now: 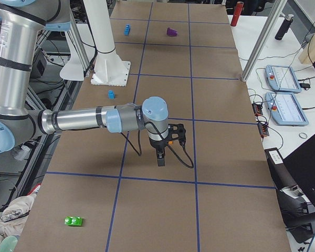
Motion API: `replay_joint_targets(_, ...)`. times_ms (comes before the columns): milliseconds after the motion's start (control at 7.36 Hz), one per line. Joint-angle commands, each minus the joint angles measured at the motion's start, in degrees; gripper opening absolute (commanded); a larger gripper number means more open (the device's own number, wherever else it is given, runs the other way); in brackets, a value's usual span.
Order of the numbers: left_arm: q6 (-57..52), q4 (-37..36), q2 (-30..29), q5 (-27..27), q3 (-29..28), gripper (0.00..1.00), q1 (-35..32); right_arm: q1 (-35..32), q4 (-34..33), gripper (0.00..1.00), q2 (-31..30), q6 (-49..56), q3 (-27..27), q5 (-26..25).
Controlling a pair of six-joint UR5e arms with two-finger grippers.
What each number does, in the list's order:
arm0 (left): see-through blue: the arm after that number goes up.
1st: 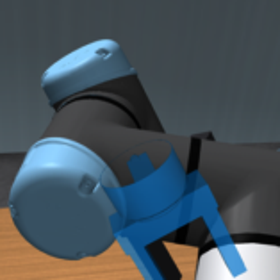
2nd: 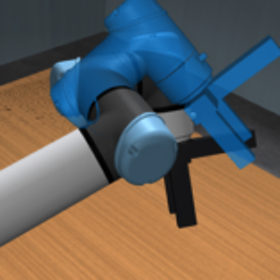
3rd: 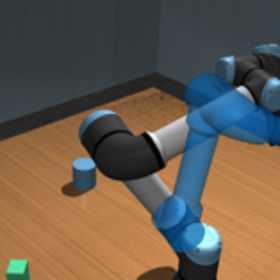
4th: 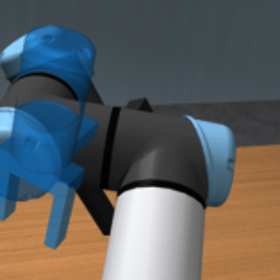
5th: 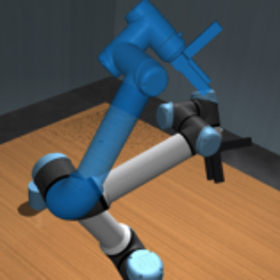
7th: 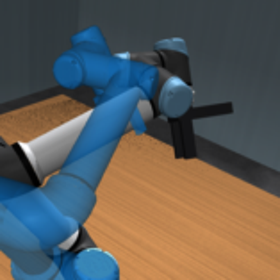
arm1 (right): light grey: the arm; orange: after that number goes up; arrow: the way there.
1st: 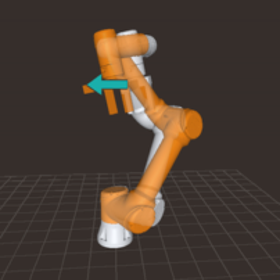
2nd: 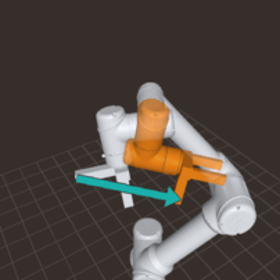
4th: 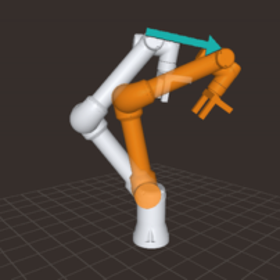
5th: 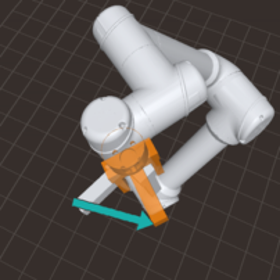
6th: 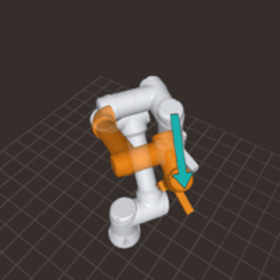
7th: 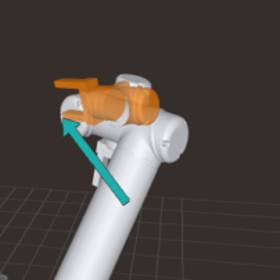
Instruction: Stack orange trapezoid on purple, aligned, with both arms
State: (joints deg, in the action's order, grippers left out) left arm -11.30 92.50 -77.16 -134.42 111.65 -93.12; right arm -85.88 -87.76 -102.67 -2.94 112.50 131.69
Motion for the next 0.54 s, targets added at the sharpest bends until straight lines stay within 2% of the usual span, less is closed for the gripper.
replay_joint_targets(0,6.8,4.9,-1.9,-4.4,-1.3,1.00,1.6,2.3,2.7,0.99,3.0,-0.1,-0.3,0.7)
replay_joint_targets(136,6.4,6.4,-1.4,-5.9,-2.0,1.00,1.8,2.5,5.6,0.99,3.4,-0.6,-0.4,2.4)
replay_joint_targets(272,9.7,9.4,-1.4,-6.8,-1.8,1.00,4.8,2.5,7.0,0.99,3.3,-2.4,-0.4,7.5)
replay_joint_targets(407,17.8,10.1,-1.5,-8.0,-2.0,1.00,10.4,3.8,7.1,0.99,3.3,-4.1,-0.3,8.9)
